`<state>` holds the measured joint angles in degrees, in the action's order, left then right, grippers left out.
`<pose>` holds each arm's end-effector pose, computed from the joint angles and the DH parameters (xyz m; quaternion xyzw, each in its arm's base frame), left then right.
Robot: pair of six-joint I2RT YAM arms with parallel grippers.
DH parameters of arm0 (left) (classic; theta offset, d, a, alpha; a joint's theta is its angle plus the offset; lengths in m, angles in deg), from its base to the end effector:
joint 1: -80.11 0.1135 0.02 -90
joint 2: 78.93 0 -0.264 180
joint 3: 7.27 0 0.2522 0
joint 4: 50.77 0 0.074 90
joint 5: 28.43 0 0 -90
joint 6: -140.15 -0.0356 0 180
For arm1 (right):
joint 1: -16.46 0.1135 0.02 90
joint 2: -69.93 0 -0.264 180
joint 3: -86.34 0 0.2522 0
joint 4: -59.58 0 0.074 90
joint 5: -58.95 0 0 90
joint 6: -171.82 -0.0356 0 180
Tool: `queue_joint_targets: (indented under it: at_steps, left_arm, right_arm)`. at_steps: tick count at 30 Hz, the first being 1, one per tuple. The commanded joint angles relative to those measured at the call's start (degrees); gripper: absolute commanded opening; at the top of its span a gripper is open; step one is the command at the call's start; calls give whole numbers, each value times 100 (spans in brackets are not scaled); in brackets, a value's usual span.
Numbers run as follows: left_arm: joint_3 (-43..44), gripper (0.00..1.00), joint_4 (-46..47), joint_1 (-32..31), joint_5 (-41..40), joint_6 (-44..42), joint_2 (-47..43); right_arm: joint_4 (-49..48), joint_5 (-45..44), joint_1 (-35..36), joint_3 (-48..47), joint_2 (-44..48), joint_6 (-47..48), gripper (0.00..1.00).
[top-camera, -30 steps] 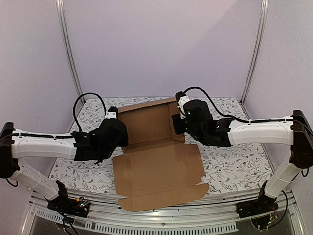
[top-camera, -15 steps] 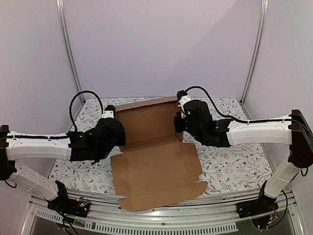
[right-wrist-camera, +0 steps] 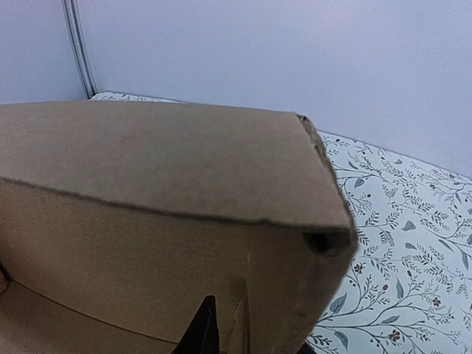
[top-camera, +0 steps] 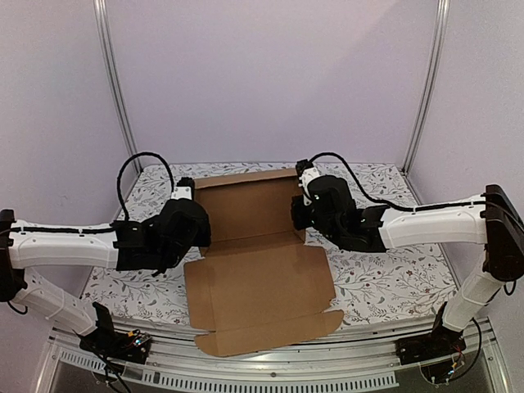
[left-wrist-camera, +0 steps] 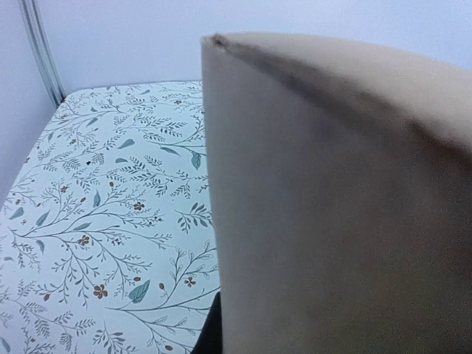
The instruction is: Fold the paper box
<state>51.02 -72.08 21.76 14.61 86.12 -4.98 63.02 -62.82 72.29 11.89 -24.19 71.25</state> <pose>0.1630 -0.2148 0.2400 -0.0152 0.8396 -0.0578 0.5398 0.2246 0.2975 0.2510 -0.1696 0.7988 0.0992 0.5686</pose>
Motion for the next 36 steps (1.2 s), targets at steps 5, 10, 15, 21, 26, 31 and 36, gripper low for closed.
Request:
queue_joint_targets:
  at_steps: [5, 10, 15, 21, 26, 31, 36]
  left_arm:
    - [166, 0, 443, -354, 569, -45, -238]
    - [181, 0, 474, -358, 547, -31, -218]
    - [165, 0, 432, -361, 503, -21, -206]
    - [128, 0, 358, -353, 382, 73, -191]
    - [203, 0, 206, -355, 297, 224, -48]
    - [363, 0, -29, -355, 207, 356, 127]
    - [453, 0, -253, -312, 77, 515, 250]
  right_arm:
    - [-207, 567, 182, 412, 161, -324, 26]
    - [-221, 535, 173, 532, 145, -523, 40]
    - [-314, 472, 173, 716, 211, -675, 42]
    - [-541, 511, 167, 1120, 604, -909, 45]
    - [-821, 573, 175, 1476, 971, -1006, 51]
    - [-909, 532, 177, 1680, 1221, -992, 58]
    - [-898, 396, 209, 1875, 1479, -959, 62]
